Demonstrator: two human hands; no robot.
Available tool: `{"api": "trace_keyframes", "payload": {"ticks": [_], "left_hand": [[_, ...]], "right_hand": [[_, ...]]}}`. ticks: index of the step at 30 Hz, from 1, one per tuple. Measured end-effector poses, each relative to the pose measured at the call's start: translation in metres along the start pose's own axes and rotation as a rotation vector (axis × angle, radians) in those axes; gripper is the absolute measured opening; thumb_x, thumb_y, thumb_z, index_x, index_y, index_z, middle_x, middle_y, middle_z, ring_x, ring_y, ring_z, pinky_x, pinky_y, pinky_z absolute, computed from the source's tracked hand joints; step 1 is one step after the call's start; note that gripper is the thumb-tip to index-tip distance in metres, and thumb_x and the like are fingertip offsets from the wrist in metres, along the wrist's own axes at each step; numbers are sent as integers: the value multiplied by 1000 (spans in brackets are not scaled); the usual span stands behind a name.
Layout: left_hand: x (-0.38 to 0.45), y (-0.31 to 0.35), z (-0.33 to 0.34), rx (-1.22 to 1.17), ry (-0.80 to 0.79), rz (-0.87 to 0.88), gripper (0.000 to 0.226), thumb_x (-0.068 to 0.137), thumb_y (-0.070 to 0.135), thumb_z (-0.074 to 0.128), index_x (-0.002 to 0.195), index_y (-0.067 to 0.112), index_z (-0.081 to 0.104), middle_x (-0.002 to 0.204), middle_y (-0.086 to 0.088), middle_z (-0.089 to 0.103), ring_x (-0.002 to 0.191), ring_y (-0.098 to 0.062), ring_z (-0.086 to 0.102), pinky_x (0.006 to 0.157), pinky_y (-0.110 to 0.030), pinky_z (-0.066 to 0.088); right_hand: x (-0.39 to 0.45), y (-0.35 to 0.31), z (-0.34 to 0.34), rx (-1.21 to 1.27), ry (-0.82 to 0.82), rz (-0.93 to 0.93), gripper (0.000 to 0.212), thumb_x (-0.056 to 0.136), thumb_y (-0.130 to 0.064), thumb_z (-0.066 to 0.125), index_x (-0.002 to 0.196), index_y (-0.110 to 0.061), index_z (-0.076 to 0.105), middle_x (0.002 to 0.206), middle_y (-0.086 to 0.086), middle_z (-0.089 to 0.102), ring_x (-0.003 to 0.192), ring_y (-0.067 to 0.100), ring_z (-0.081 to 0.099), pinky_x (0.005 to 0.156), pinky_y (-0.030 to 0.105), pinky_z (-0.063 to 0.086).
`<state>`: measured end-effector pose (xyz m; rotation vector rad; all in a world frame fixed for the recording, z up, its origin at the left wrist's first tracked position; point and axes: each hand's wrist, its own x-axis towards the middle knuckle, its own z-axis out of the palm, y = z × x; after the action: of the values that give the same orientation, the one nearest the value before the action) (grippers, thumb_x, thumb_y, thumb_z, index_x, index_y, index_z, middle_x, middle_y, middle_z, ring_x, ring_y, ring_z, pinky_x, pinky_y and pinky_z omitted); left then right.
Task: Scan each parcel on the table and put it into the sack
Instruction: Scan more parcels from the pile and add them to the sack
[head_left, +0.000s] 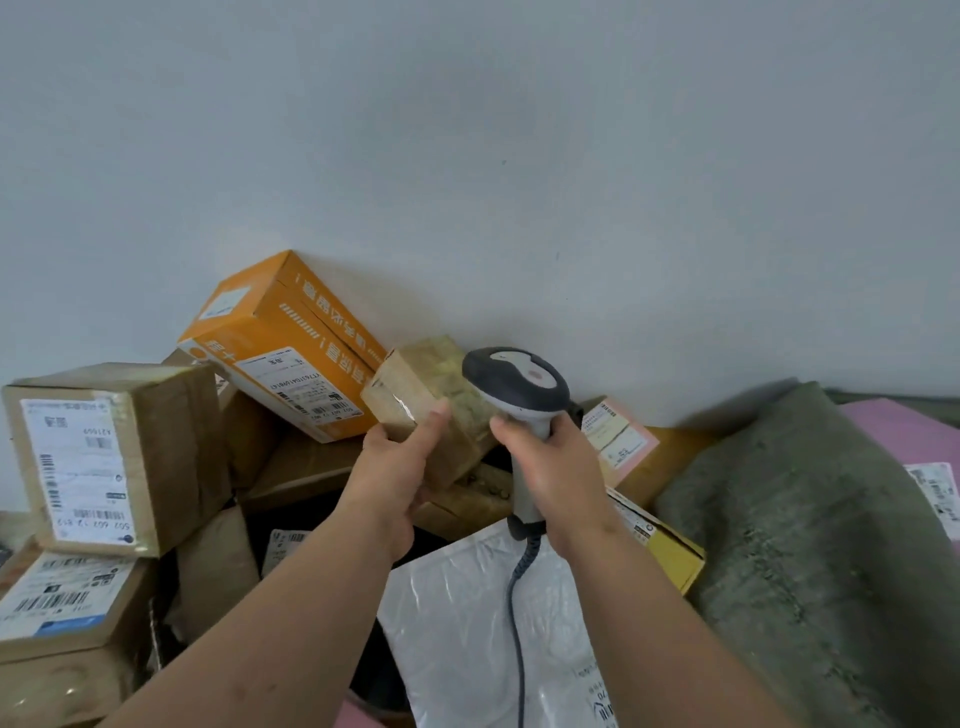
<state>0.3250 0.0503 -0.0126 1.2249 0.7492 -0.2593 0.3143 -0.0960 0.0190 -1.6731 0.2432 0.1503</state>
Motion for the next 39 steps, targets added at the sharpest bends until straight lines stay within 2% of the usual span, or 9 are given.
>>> {"api": "trace_keyframes", "payload": {"ticks": [7,11,15,20,23,25,29,32,39], "left_hand": [[-46,-19,5,-30,15,243,78,72,23,86,135,30,40,119,5,62,105,-18,64,82,-36,56],[-81,-44,9,69,118,373,97,62,31,91,140,33,35,126,7,57,113,-18,59,96,-45,53],[-123,-67,33,209,221,497,96,66,28,90,141,29,31,119,14,51,115,-12,51,97,-38,49],[-171,-101,73,311,167,568,57,80,33,79,124,35,43,112,13,56,101,-4,55,77,-21,48],[-197,-115,79,140,128,500,18,101,28,53,114,39,60,108,17,63,100,-2,57,77,-23,45],[-208,-122,78,38,96,455,28,101,17,51,108,37,69,108,13,69,106,-9,60,85,-29,46],[-230,-136,80,-74,-41,329,34,92,19,66,123,29,57,118,3,62,97,-11,64,68,-25,53],[-243,-148,80,-35,-269,146,61,76,38,71,132,23,52,115,-6,71,108,-23,66,91,-40,48],[-250,-157,76,-82,-491,-1,50,81,26,73,128,18,60,115,-15,70,107,-33,64,94,-55,51]], "right_hand": [[-38,16,-20,133,3,-12,15,89,-28,71,99,-37,64,87,-20,70,84,-3,64,75,25,48],[-54,21,-51,250,70,2,17,88,-29,72,102,-36,65,104,-12,70,102,9,63,93,36,48],[-77,22,-82,308,50,-32,18,88,-31,73,100,-41,63,106,-16,70,103,6,62,91,33,47],[-113,34,-115,319,-23,-23,22,89,-33,72,106,-42,62,106,-14,70,103,9,64,91,33,52],[-128,40,-143,378,-6,25,31,89,-33,72,118,-39,61,113,-10,70,106,13,64,100,44,51],[-134,46,-159,434,-9,78,31,88,-32,73,117,-36,63,114,-5,70,108,19,65,100,50,51],[-151,56,-182,512,-42,142,23,90,-27,71,112,-31,66,108,1,75,106,25,68,97,53,53],[-166,58,-194,515,-53,138,26,93,-30,66,118,-29,65,111,3,74,109,25,67,98,54,52],[-191,57,-201,389,110,45,31,92,-35,67,122,-28,63,112,0,74,106,22,70,95,52,55]]}}
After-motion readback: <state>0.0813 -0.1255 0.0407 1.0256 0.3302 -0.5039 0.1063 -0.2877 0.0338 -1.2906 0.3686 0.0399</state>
